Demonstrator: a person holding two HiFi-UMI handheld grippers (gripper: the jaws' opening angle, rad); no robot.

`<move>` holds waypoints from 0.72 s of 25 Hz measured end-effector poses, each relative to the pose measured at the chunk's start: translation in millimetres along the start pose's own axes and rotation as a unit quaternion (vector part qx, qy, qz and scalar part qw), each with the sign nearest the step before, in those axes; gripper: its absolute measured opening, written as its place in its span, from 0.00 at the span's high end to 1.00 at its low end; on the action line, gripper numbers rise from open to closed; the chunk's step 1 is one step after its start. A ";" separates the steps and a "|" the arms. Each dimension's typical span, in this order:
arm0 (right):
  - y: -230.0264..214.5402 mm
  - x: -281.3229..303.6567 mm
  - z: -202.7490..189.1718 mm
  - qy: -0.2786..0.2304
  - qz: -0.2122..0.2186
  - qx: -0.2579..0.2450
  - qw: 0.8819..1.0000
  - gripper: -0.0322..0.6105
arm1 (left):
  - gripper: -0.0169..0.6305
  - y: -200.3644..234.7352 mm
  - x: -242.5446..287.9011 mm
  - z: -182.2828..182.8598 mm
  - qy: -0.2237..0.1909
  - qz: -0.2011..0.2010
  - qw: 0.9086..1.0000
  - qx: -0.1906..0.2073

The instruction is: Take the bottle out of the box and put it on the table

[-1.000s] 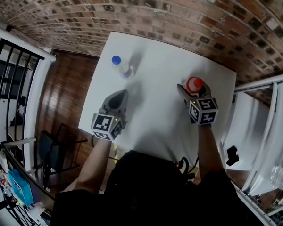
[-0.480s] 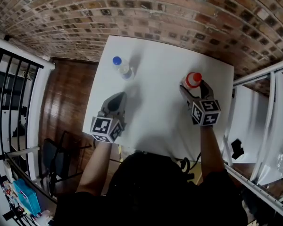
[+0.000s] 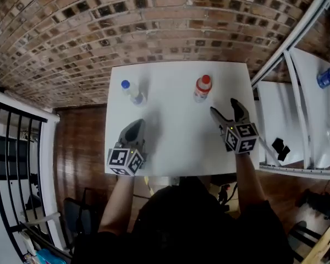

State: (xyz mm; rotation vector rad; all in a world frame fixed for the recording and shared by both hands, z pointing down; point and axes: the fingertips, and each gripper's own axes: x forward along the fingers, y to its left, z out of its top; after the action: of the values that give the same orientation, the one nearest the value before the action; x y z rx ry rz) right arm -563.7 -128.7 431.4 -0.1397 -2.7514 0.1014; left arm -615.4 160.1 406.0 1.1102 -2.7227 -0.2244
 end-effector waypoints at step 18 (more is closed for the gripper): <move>24.9 -293.6 50.1 -0.243 -0.133 0.022 0.961 0.76 | 0.97 -140.3 -38.4 54.7 -0.065 -0.189 0.980 0.016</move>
State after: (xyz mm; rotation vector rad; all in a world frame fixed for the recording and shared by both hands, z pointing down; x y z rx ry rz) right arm -310.0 -139.3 274.0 0.3105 -3.2208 0.1399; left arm -506.7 91.6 318.7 1.6731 -2.6067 -0.3188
